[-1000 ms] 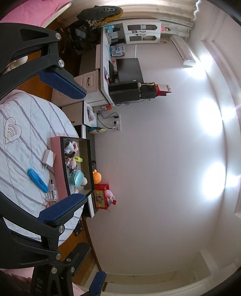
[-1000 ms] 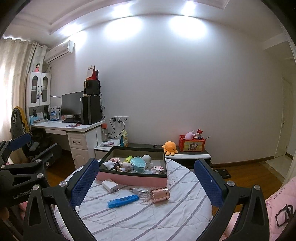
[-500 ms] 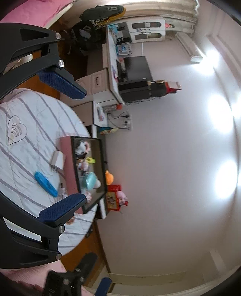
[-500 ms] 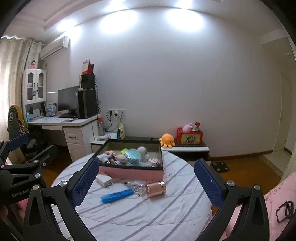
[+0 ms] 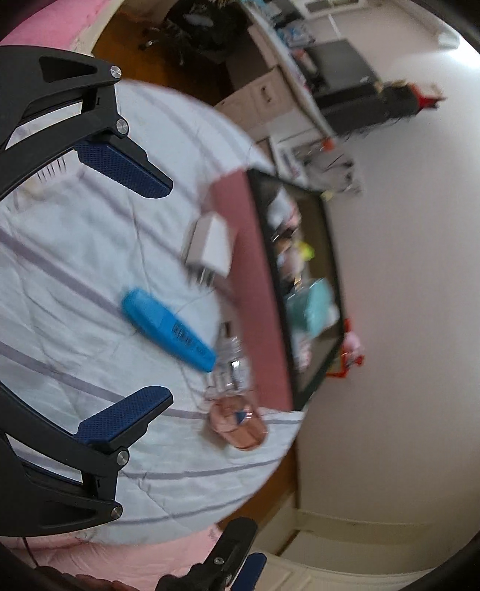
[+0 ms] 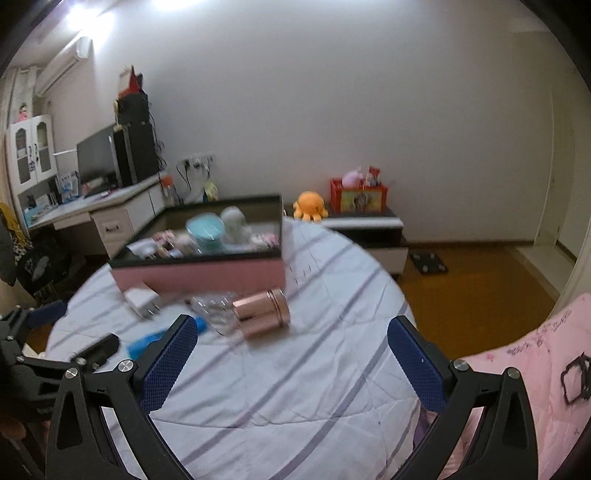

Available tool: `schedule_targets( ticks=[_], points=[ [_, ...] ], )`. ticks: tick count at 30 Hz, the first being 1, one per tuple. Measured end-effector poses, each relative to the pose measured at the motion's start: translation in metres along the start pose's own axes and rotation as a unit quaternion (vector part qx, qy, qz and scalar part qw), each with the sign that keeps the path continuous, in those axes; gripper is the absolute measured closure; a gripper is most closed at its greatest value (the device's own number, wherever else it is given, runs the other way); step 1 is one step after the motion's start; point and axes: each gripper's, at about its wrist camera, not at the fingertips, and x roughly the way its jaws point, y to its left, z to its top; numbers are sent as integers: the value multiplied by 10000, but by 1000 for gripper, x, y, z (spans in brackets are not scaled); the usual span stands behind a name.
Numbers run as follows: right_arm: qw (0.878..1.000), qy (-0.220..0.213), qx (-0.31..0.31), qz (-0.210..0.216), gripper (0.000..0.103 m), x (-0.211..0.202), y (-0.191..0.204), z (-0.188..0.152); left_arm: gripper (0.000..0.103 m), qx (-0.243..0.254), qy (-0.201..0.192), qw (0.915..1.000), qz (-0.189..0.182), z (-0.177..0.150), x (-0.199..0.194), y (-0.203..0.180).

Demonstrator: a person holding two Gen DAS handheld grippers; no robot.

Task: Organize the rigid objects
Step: 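Grasp the blue barcoded case with the left tool while the right tool grasps the rose-gold tumbler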

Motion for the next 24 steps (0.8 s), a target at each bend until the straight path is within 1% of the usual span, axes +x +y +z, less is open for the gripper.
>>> schedule_targets(
  ticks=[4,5,8,9,10,11,13,14,15,17,20,22,24],
  points=[
    [9995,291,79,-5,0,25,-12,-5,1,102,374,9992,-140,2,34,-11],
    [9993,349,94,-1,0,30,-14,-6,3,141,464,9987,-178,3,41,-14],
    [9988,485,118,17,0,42,-17,-6,22,210,782,9963,-298,5,58,-18],
    [9986,518,116,23,0,45,-17,-6,26,204,864,9953,-380,6,63,-19],
    [9984,552,108,28,0,48,-17,-6,26,194,895,9947,-463,7,65,-18],
    [9983,581,95,34,0,50,-18,-6,29,180,874,9947,-513,9,66,-17],
    [9981,614,89,34,0,55,-18,-4,40,176,895,9939,-622,13,70,-18],
    [9979,645,85,44,0,57,-18,-4,57,182,864,9938,-679,15,70,-18],
    [9978,663,71,50,0,59,-19,-3,69,206,836,9936,-736,16,70,-19],
    [9975,712,24,40,0,63,-19,-2,77,243,792,9941,-697,17,69,-19],
    [9965,819,-115,102,0,70,-14,0,77,147,764,9950,-631,13,63,-15],
    [9946,986,-259,216,0,78,-8,2,77,50,714,9964,-463,9,58,-7],
    [9926,1075,-406,379,0,85,0,4,77,-146,691,9971,-293,3,50,4]
  ],
)
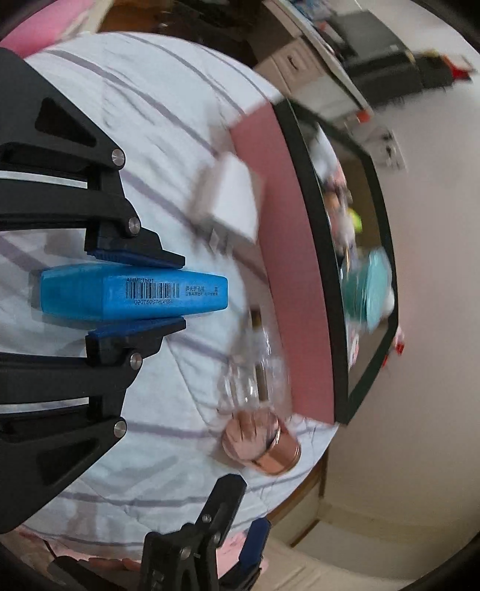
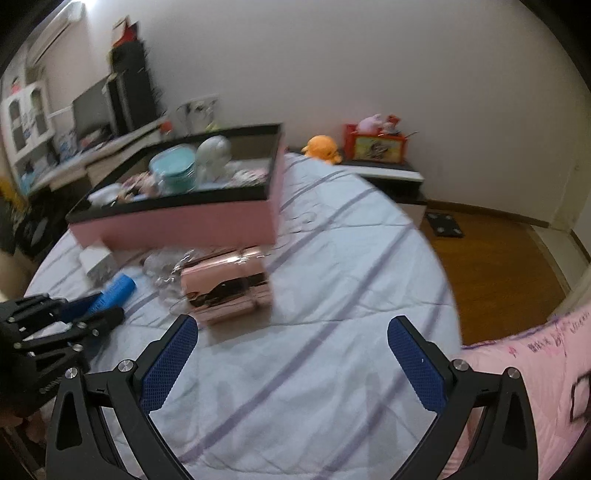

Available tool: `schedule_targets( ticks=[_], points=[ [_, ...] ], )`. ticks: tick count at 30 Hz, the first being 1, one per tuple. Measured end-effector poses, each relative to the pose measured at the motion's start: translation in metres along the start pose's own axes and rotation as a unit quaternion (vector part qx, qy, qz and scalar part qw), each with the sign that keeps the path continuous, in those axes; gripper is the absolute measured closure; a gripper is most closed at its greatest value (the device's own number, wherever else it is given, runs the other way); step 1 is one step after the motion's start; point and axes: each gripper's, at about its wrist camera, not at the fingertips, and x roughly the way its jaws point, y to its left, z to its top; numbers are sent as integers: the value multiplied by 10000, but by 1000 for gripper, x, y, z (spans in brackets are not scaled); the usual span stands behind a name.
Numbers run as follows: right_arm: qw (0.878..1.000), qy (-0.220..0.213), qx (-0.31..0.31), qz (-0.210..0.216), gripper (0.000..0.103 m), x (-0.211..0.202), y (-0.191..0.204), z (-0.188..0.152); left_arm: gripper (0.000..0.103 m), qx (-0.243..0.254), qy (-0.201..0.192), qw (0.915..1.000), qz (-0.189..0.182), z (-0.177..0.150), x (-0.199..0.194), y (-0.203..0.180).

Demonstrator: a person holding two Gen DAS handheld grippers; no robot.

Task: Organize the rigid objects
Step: 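Grasp the blue barcoded case with the left tool while the right tool grasps the rose-gold tumbler, then lift and carry the blue case and rose-gold tumbler over the pink box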

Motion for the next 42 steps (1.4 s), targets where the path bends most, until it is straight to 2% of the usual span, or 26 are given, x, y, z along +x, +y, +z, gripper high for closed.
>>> schedule_targets(
  ticks=[5,8,9,11,12,13,18,21,25,29,34,42],
  points=[
    [9986,265,-452,36,0,27,21,12,77,-209,22,9994,265,-16,-10,22],
    [9974,453,-536,149,0,43,24,18,77,-396,37,9989,242,-19,-13,35],
    [9972,482,-523,240,4,47,24,18,77,-426,46,9988,251,-20,-12,37],
    [9965,589,-518,302,23,50,24,18,77,-474,22,9986,217,-22,-13,39],
    [9967,537,-538,293,40,49,24,17,77,-475,25,9986,212,-23,-13,39],
    [9967,510,-535,322,46,47,24,17,77,-463,8,9987,228,-24,-12,38],
    [9974,382,-498,365,46,35,25,7,77,-443,-10,9988,194,-22,-10,36],
    [9982,165,-415,390,46,16,28,-4,77,-572,-60,9983,54,-25,-13,41],
    [9987,-201,-269,377,46,-9,39,-16,77,-694,-278,9972,78,-30,-24,43],
    [9977,-521,-181,392,46,-33,47,-21,77,-667,-682,9953,148,-31,-48,40],
    [9936,-1033,-172,412,46,-68,58,-12,77,-547,-1297,9891,422,-22,-95,31],
    [9792,-1976,-282,377,46,-136,75,9,77,-416,-2404,9669,750,-4,-179,18]
  ],
)
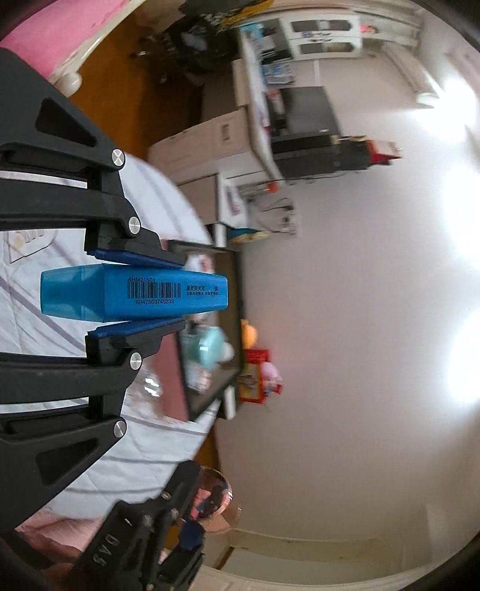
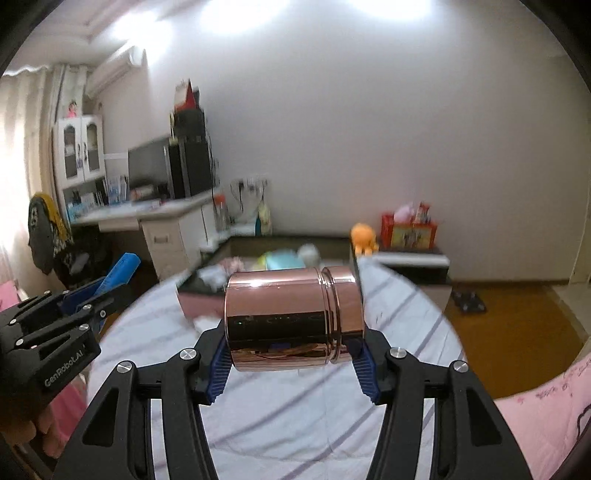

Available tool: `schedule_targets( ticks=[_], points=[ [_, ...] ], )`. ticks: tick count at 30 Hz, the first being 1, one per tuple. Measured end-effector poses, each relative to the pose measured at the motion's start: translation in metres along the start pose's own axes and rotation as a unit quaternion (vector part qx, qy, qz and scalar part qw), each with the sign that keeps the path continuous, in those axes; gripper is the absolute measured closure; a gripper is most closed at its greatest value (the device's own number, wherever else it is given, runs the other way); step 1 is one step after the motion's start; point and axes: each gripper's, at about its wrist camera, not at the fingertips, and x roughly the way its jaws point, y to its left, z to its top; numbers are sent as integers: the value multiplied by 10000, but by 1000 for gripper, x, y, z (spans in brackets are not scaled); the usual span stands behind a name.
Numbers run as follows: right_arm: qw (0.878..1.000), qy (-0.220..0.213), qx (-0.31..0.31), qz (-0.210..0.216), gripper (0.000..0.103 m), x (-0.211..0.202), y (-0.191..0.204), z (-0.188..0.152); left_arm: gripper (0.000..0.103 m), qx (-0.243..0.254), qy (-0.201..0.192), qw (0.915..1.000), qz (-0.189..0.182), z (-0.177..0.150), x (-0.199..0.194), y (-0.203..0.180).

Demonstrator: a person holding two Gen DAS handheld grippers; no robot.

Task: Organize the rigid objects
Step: 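Lift and carry the blue case and rose-gold tumbler over the pink box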

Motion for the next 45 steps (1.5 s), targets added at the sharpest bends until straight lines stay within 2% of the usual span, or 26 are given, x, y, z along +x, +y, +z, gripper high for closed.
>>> schedule_targets(
  ticks=[8,16,24,31,39,45],
  points=[
    [9981,-615,-99,-13,46,-33,16,25,77,34,-899,9959,55,29,-42,-1],
    [9967,-803,-152,-10,46,-44,24,34,77,86,-1159,9932,50,36,-55,0],
    [9968,-778,-172,6,46,-38,23,35,77,177,-1034,9944,112,36,-47,-7],
    [9979,-620,-193,14,46,-17,20,37,77,207,-814,9965,47,41,-20,-5],
    [9997,-66,-121,-183,46,48,-7,36,77,208,-123,9997,-14,40,62,8],
    [9984,493,-137,-256,46,116,-23,32,77,294,395,9987,-135,37,133,7]
  ],
)
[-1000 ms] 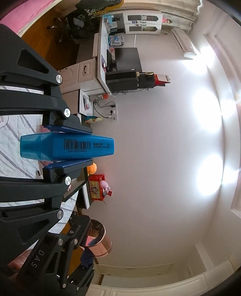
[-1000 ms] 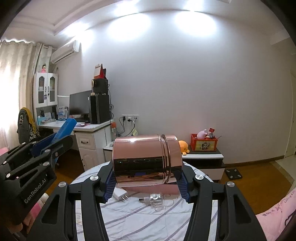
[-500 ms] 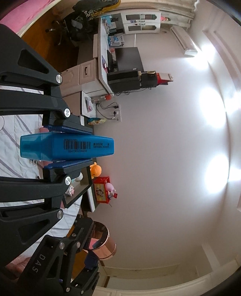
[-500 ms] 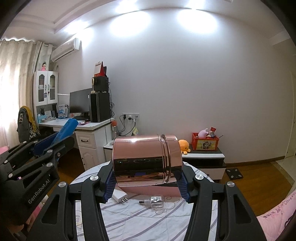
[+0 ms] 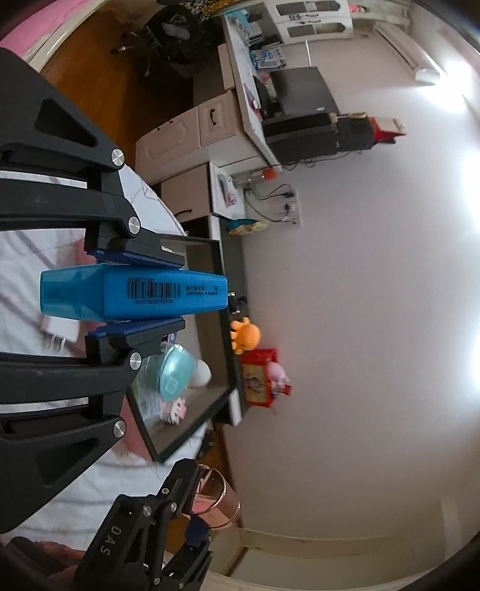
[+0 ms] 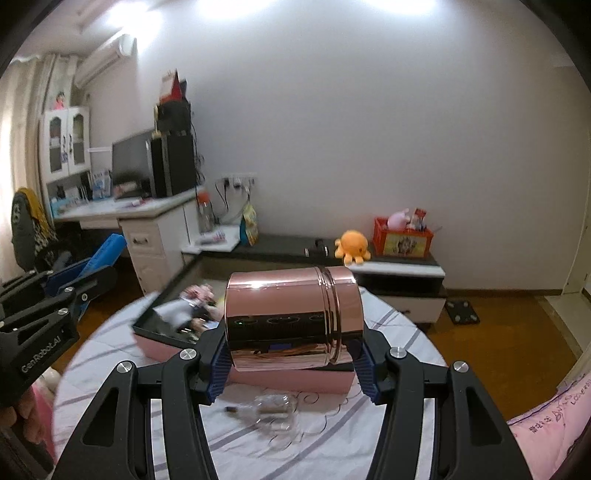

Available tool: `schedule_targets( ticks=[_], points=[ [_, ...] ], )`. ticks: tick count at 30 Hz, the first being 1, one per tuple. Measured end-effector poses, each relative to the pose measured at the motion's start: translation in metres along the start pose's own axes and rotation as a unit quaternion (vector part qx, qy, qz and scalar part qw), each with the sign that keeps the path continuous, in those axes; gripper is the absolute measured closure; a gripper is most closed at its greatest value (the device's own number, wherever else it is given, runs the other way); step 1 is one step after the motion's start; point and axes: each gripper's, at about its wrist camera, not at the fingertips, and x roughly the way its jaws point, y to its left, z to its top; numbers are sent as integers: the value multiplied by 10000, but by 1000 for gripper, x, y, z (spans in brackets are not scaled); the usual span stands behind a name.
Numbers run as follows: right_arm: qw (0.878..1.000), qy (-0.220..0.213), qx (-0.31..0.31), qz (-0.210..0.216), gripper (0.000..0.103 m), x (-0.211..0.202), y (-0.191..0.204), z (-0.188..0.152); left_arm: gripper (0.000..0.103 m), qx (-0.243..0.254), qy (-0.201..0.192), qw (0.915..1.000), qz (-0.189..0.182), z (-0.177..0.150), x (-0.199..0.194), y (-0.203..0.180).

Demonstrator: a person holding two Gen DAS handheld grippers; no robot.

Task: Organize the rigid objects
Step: 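Lift and carry the blue case and rose-gold tumbler over the pink box, then open both tools to release the items into the box and withdraw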

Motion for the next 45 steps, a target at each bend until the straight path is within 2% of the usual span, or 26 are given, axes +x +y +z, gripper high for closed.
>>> schedule_targets(
  ticks=[5,9,16,19,20,22,23,24,28,29,30,31,37,39,45],
  points=[
    [9983,562,-92,-95,46,61,-6,-5,77,141,471,9987,-106,2,58,-4],
    [9956,905,-178,-184,46,92,-11,-10,77,208,758,9968,-173,-1,96,-8],
    [9952,933,-264,-110,46,113,-5,-3,76,319,1224,9919,-82,-14,135,-10],
    [9952,962,-173,22,46,118,-6,-2,76,284,1184,9926,-17,-13,137,-6],
    [9952,959,-158,86,46,118,-6,-1,74,240,1207,9924,-30,-14,136,-5],
    [9952,957,-169,110,46,122,-7,-1,60,166,1204,9926,-36,-15,135,-3],
    [9940,1064,-250,-48,46,123,-6,-3,43,173,1216,9924,29,-15,134,-3],
    [9935,1116,-226,-53,46,123,-7,-6,32,213,1165,9929,79,-14,131,-3],
    [9936,1118,-166,-28,45,120,-7,-13,25,249,959,9950,140,-11,113,-2],
    [9943,1049,-162,-40,36,115,-6,-12,19,232,897,9955,180,-10,107,-1],
    [9951,987,-115,-15,21,110,-7,-11,16,230,855,9958,225,-10,101,0],
    [9956,930,-69,21,19,104,-8,-9,16,221,806,9962,252,-9,94,1],
    [9986,523,-34,61,19,49,-6,5,13,71,423,9986,313,-4,35,8],
    [9997,245,14,91,19,17,-4,8,6,21,216,9992,331,-3,9,9],
    [9992,-384,46,94,19,-62,10,4,0,-100,-347,9985,408,-5,-70,6]
  ],
)
